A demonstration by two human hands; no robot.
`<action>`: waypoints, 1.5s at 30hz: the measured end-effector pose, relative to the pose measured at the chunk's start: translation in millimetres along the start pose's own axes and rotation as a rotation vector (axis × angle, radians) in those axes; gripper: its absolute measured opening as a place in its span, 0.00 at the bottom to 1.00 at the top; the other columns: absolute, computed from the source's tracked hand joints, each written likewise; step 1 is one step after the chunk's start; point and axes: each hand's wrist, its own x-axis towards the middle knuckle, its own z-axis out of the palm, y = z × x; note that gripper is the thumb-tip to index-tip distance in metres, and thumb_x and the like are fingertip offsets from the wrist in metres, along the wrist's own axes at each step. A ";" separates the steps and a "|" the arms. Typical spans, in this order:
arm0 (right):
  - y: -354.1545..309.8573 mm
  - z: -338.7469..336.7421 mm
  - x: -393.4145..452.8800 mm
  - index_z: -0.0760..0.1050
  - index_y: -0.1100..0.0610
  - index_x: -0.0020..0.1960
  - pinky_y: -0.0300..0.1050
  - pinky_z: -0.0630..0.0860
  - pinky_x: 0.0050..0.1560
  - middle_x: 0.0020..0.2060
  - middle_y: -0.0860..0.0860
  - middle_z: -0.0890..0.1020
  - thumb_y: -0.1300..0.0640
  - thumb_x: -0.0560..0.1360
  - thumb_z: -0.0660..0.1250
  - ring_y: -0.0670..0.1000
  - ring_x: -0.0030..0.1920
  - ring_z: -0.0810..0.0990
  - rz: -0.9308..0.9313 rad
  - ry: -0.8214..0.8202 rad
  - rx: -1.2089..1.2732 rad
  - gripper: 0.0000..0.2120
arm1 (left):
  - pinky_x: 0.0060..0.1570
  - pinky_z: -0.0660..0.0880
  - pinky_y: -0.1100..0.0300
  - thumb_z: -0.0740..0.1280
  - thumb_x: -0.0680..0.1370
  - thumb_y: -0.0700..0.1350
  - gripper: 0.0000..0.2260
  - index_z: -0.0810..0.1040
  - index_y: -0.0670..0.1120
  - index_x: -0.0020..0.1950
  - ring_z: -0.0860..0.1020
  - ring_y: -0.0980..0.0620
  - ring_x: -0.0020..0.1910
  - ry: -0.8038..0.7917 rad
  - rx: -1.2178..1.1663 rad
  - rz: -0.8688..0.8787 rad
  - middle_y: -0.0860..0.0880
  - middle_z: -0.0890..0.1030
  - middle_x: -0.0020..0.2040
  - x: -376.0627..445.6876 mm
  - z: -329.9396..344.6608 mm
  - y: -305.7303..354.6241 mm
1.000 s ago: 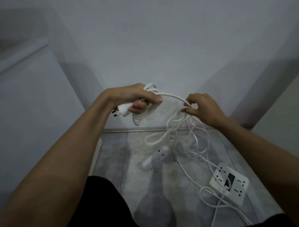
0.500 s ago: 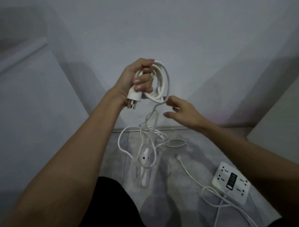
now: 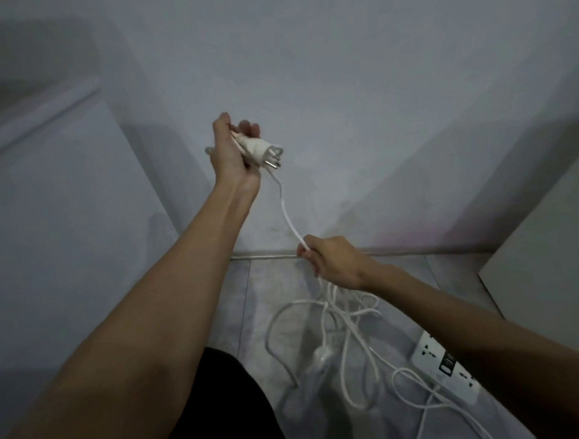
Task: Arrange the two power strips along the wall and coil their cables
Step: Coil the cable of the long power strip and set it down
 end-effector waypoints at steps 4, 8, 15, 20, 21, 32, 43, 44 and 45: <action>-15.9 -9.1 -2.5 0.72 0.58 0.53 0.55 0.75 0.44 0.43 0.61 0.81 0.54 0.81 0.56 0.63 0.44 0.78 -0.117 -0.039 -0.180 0.10 | 0.32 0.76 0.62 0.62 0.81 0.46 0.11 0.74 0.43 0.41 0.83 0.54 0.31 -0.098 0.746 0.176 0.49 0.84 0.32 -6.2 -23.7 -37.0; -19.0 -31.8 -4.6 0.72 0.55 0.49 0.54 0.75 0.44 0.42 0.59 0.82 0.52 0.80 0.57 0.62 0.44 0.79 -0.151 0.015 -0.225 0.09 | 0.44 0.76 0.60 0.63 0.77 0.61 0.22 0.84 0.46 0.38 0.81 0.61 0.34 -0.505 1.804 0.269 0.53 0.84 0.33 -13.2 -54.0 -52.0; 10.1 -59.6 -11.6 0.79 0.55 0.40 0.36 0.74 0.41 0.28 0.48 0.82 0.50 0.71 0.73 0.41 0.30 0.81 -0.017 0.043 0.083 0.08 | 0.40 0.80 0.52 0.51 0.71 0.76 0.37 0.73 0.43 0.28 0.80 0.47 0.24 -0.758 2.059 -0.182 0.45 0.79 0.24 -34.3 -39.6 -28.3; 28.2 -67.8 -15.9 0.82 0.59 0.45 0.39 0.80 0.42 0.38 0.58 0.84 0.65 0.72 0.71 0.47 0.38 0.81 0.108 -0.067 0.587 0.04 | 0.39 0.72 0.55 0.71 0.72 0.60 0.22 0.78 0.43 0.31 0.72 0.49 0.24 -0.971 1.922 -0.565 0.48 0.75 0.21 -46.6 -20.4 -9.6; 32.6 -66.9 -16.0 0.82 0.61 0.46 0.39 0.81 0.42 0.38 0.59 0.83 0.67 0.73 0.69 0.47 0.37 0.82 0.133 -0.061 0.646 0.05 | 0.40 0.71 0.55 0.72 0.72 0.56 0.21 0.76 0.44 0.25 0.70 0.49 0.23 -0.991 1.926 -0.587 0.48 0.73 0.20 -46.6 -21.5 -6.2; 79.0 -44.9 -19.9 0.83 0.50 0.43 0.42 0.75 0.37 0.31 0.46 0.85 0.49 0.77 0.64 0.42 0.29 0.76 0.447 0.440 0.308 0.10 | 0.15 0.55 0.70 0.54 0.77 0.33 0.23 0.69 0.45 0.22 0.57 0.58 0.12 -0.445 0.848 -0.343 0.52 0.60 0.15 -32.3 -42.1 40.4; 124.9 0.3 -34.9 0.84 0.58 0.44 0.48 0.81 0.48 0.41 0.57 0.86 0.53 0.70 0.72 0.54 0.46 0.84 0.789 0.074 -0.045 0.09 | 0.25 0.62 0.67 0.62 0.71 0.38 0.20 0.60 0.49 0.21 0.62 0.57 0.18 -0.105 -0.032 -0.026 0.55 0.63 0.17 -13.0 -3.2 85.8; 127.4 3.3 -40.9 0.83 0.60 0.47 0.50 0.81 0.48 0.43 0.59 0.85 0.51 0.71 0.72 0.56 0.47 0.84 0.815 0.069 -0.073 0.12 | 0.25 0.61 0.68 0.62 0.72 0.39 0.20 0.61 0.49 0.21 0.62 0.57 0.18 -0.073 -0.021 -0.008 0.55 0.64 0.17 -11.1 -5.7 87.6; 130.3 6.0 -46.0 0.81 0.60 0.50 0.51 0.80 0.49 0.47 0.61 0.84 0.50 0.72 0.71 0.58 0.50 0.83 0.827 0.073 -0.111 0.15 | 0.23 0.61 0.69 0.61 0.73 0.39 0.21 0.60 0.49 0.21 0.61 0.57 0.17 -0.062 0.003 -0.014 0.55 0.63 0.17 -10.5 -7.5 86.0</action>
